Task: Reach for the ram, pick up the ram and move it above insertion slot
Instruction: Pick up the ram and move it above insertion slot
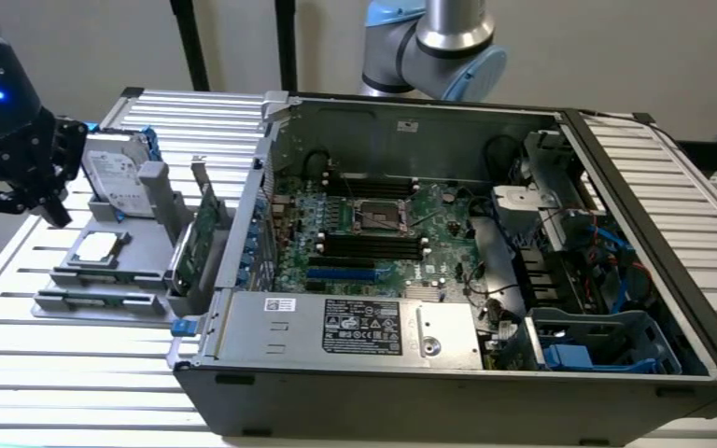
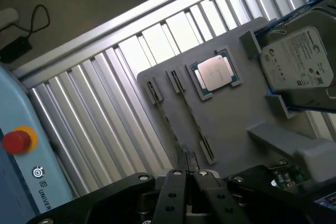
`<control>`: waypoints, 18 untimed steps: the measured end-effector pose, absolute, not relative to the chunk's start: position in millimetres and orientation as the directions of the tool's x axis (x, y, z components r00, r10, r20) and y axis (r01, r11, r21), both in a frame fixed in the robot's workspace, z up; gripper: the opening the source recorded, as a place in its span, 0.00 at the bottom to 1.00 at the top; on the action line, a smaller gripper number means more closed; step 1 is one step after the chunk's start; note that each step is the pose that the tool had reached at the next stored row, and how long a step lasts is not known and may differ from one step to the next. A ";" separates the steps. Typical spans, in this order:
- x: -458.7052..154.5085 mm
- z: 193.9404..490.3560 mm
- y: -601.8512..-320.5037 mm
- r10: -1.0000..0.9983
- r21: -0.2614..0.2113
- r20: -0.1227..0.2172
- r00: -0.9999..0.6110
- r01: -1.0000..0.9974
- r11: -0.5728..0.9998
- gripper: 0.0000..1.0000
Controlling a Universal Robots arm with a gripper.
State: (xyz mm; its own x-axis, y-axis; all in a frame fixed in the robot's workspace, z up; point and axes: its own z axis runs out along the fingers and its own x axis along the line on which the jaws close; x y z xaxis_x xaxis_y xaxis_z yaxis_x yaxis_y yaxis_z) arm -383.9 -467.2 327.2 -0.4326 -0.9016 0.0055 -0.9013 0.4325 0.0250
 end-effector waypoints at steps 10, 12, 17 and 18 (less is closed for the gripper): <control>-383.9 324.3 -467.2 -0.965 0.019 0.003 -0.262 -0.965 0.262 0.11; -383.9 323.7 -467.3 -0.974 0.018 0.003 -0.227 -0.974 0.227 0.11; -383.9 323.6 -467.3 -0.978 0.018 0.003 -0.207 -0.978 0.207 0.11; -383.9 323.6 -467.3 -0.978 0.018 0.003 -0.207 -0.978 0.207 0.11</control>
